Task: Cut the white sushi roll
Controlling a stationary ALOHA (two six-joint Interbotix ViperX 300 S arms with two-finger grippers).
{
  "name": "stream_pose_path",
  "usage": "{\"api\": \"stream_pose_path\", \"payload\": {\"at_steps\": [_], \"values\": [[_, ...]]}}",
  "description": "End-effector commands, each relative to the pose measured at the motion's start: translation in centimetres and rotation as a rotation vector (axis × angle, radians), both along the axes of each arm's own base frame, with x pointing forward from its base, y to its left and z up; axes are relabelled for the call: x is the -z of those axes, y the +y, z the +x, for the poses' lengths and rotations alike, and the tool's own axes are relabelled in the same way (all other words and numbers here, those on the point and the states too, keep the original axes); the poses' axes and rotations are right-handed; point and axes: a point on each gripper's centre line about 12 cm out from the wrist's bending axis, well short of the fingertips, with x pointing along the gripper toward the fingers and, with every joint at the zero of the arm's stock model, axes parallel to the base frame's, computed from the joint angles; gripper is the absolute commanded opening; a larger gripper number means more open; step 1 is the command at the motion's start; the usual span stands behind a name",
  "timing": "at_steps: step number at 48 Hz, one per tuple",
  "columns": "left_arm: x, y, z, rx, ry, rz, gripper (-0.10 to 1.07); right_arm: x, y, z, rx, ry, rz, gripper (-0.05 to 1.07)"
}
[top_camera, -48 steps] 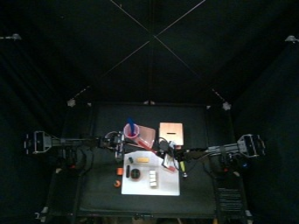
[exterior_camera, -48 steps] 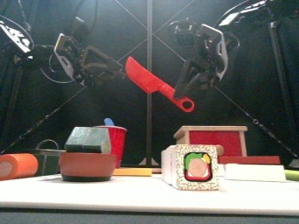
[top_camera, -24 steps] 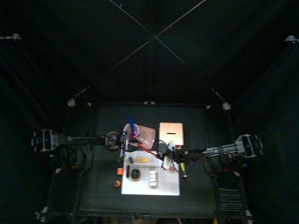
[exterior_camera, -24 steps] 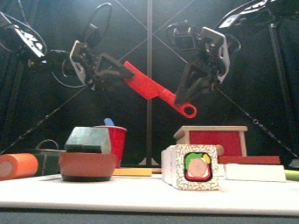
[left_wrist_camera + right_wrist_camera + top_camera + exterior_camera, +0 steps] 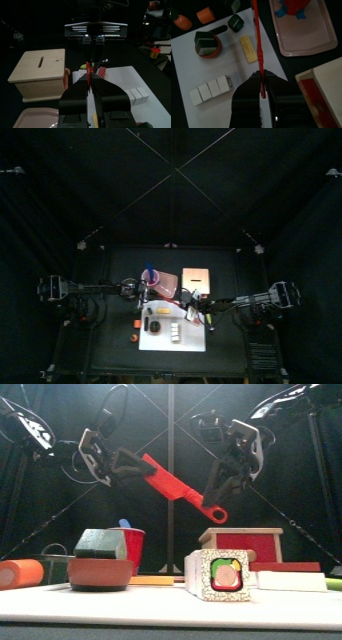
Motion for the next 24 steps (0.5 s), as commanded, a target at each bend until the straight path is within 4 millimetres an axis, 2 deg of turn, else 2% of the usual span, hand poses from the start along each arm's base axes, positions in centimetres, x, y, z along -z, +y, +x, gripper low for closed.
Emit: {"api": "stream_pose_path", "payload": {"at_steps": [1, 18, 24], "values": [[-0.7, 0.5, 0.2, -0.015, -0.023, -0.001, 0.34, -2.6, 0.1, 0.4, -0.004, -0.078, 0.007, 0.09], [0.3, 1.7, -1.1, -0.107, -0.031, -0.079, 0.34, -3.6, 0.2, -0.3, -0.027, -0.112, -0.010, 0.09], [-0.1, 2.2, -1.6, -0.138, -0.077, -0.104, 0.34, -4.2, 0.2, -0.4, -0.054, -0.139, -0.039, 0.16]]}}
